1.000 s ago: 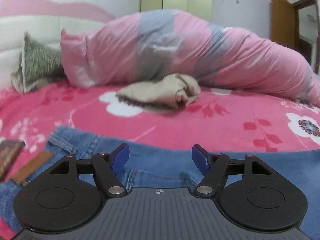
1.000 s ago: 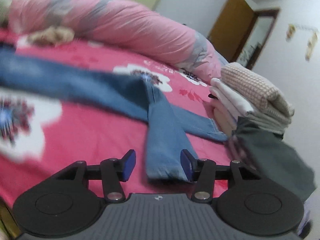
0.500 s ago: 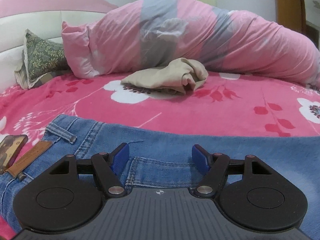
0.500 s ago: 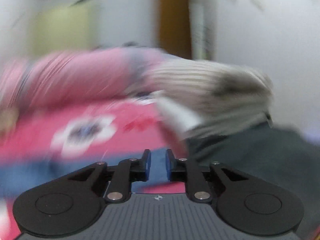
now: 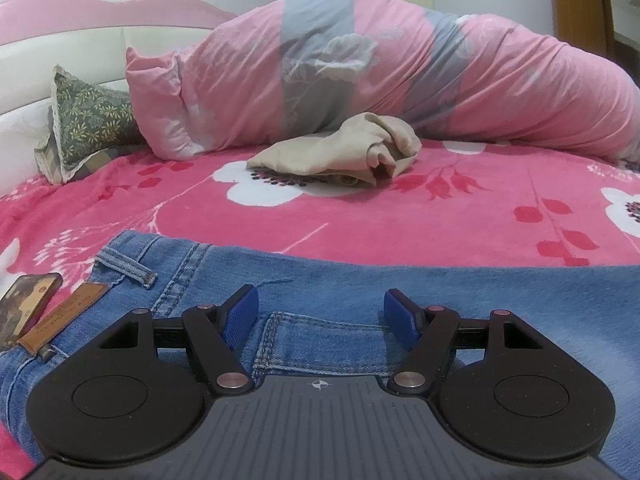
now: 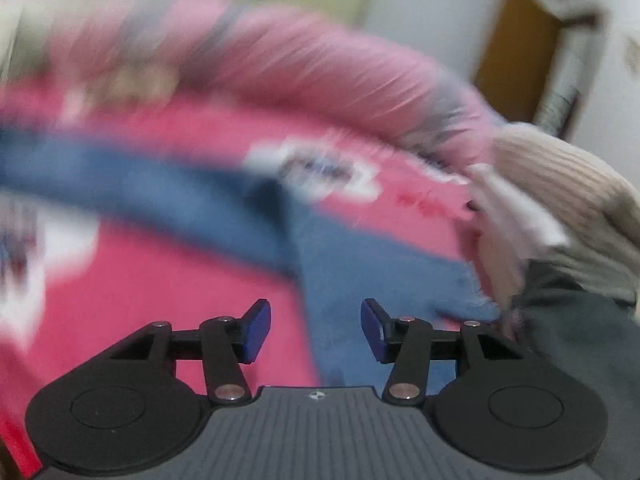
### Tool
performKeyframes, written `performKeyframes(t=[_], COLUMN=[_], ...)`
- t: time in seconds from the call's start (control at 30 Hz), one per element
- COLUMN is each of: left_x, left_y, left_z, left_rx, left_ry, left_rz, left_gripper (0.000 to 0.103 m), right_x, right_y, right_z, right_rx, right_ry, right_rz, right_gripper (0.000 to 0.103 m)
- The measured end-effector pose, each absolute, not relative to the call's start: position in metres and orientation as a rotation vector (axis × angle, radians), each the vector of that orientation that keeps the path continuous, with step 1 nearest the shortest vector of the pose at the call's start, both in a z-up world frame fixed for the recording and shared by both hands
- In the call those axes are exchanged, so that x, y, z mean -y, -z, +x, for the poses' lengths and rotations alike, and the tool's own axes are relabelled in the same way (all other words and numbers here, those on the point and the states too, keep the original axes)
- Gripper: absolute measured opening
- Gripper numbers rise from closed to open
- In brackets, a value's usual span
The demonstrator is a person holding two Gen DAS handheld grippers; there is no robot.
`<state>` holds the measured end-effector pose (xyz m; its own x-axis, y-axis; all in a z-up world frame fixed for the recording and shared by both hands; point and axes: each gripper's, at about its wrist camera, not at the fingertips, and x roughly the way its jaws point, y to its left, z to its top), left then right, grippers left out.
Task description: Fold clothes
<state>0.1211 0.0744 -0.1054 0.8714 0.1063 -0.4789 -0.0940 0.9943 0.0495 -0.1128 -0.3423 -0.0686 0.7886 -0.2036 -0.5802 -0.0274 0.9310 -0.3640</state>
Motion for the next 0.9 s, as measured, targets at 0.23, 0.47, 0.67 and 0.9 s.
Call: performKeyframes(t=[0.23, 0.47, 0.67, 0.9], left_x=[-0.075, -0.073, -0.073, -0.073], left_y=[0.106, 0.107, 0.107, 0.106], left_z=[0.121, 0.121, 0.121, 0.121], left_rx=[-0.498, -0.497, -0.495, -0.499], left_ry=[-0.100, -0.099, -0.101, -0.101], left_rz=[0.018, 0.022, 0.023, 0.025], left_gripper=[0.070, 0.070, 0.070, 0.070], right_x=[0.353, 0.418, 0.498, 0.506], right_y=[0.087, -0.005, -0.017, -0.037], right_z=[-0.094, -0.037, 0.061, 0.046], right_rx=[-0.765, -0.641, -0.792, -0.605], right_ry=[0.246, 0.301, 0.358, 0.540], right_rz=[-0.457, -0.504, -0.531, -0.529], right_gripper=[0.003, 0.002, 0.022, 0.047])
